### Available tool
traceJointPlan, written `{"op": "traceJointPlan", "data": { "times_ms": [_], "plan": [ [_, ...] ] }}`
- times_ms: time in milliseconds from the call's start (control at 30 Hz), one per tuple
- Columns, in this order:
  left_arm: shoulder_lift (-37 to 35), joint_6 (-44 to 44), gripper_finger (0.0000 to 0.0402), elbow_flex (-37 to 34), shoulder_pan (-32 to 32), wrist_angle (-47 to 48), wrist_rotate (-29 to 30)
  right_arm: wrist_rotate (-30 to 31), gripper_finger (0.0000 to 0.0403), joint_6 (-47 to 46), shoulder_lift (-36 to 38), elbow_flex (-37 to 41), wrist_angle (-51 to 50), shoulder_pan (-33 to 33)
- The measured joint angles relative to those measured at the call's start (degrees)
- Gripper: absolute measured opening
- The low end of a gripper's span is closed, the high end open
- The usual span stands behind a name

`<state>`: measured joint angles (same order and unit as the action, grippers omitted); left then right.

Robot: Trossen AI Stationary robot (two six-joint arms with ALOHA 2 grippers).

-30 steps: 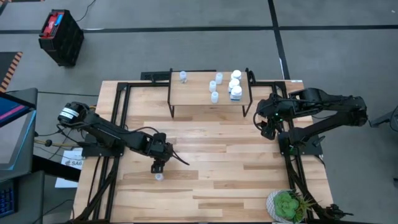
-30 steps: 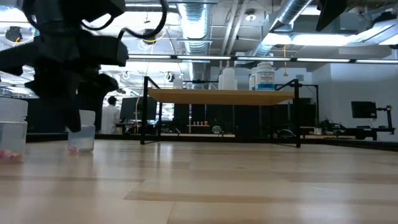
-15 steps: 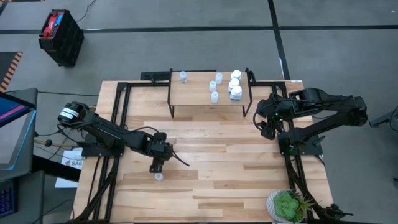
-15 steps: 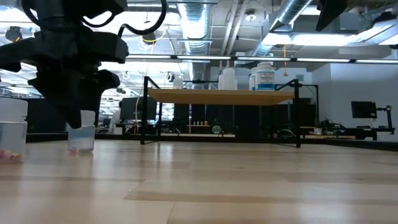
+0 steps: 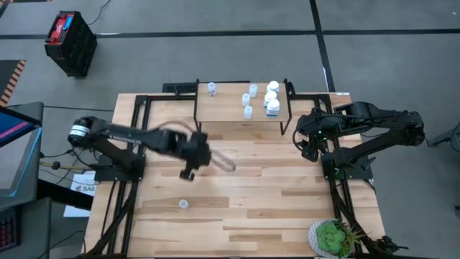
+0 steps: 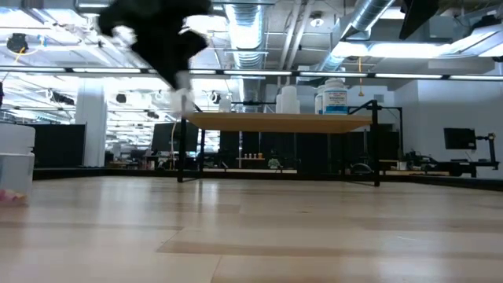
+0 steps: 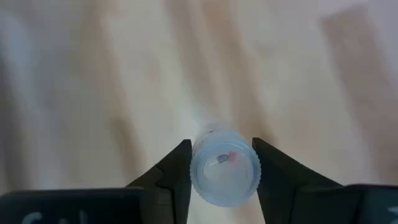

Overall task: Pick and place medicine bottles onto shelf by color
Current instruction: Put the small transparent pill bottle on the shelf aligned with the other small pill bottle

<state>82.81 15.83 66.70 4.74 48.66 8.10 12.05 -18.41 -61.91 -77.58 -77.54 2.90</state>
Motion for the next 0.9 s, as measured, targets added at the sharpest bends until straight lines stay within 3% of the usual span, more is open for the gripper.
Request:
{"op": "traceJointPlan", "data": {
  "times_ms": [167, 433, 667, 900],
  "plan": [
    [0.10, 11.28, 0.0121, 8.51, -11.44, 0.04, 1.61, 0.00, 0.0248, -0.02, 0.00, 0.00, 0.02, 0.00],
    [2.82, 12.83, 0.0108, 14.62, -27.37, -3.14, -1.61, 0.00, 0.0248, 0.31, 0.00, 0.00, 0.02, 0.00],
    [10.69, 11.96, 0.0118, 21.82, -30.79, -2.89, -2.85, 0.02, 0.0248, 0.46, -0.02, 0.00, 0.14, -0.01],
    [18.01, 12.25, 0.0113, 32.26, -31.32, 7.40, -2.64, 0.01, 0.0248, 0.47, -0.02, 0.00, -0.08, 0.02]
  ]
}}
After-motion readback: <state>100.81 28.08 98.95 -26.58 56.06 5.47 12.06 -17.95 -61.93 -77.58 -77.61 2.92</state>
